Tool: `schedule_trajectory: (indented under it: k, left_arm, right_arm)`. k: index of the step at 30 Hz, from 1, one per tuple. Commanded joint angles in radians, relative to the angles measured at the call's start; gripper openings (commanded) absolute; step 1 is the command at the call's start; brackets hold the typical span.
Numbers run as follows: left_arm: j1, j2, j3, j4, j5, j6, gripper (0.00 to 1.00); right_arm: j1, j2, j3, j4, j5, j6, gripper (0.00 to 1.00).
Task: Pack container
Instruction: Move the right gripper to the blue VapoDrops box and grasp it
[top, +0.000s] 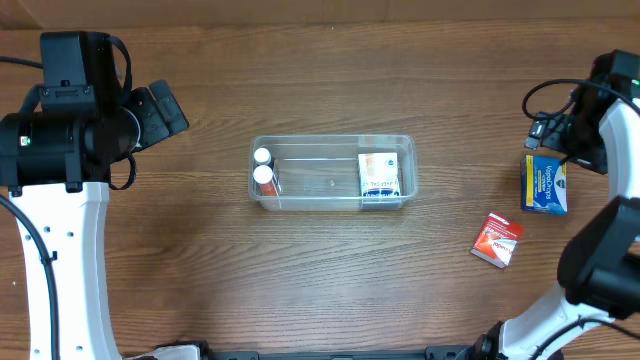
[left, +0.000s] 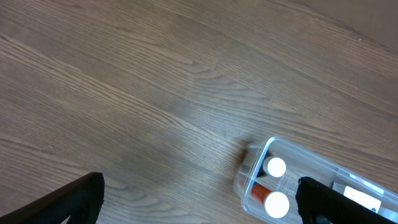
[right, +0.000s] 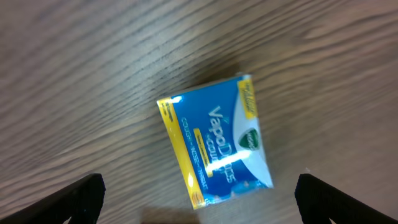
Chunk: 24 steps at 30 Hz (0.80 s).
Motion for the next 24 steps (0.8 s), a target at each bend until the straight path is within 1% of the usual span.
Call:
schedule_trajectory:
  k: [1,3,6,14,24]
  left_arm:
    - [0.005,0.002,0.004,0.001,-0.018,0.019,1.0]
    - [0.005,0.002,0.004,0.006,-0.018,0.025,1.0]
    - [0.005,0.002,0.004,0.011,-0.018,0.027,1.0]
    - [0.005,0.002,0.004,0.016,-0.024,0.026,1.0]
    - [0.005,0.002,0.004,0.016,-0.025,0.027,1.0]
  right_arm:
    - [-0.008,0.068,0.001,0.024,-0.009,-0.052,1.0]
    - [-0.011,0.124,0.001,0.027,0.004,-0.098,1.0]
    - [-0.028,0.172,0.001,0.036,0.018,-0.097,1.0]
    - [-0.084,0.177,-0.044,0.085,-0.019,-0.098,1.0]
    - [-0.086,0.177,-0.123,0.137,-0.065,-0.098,1.0]
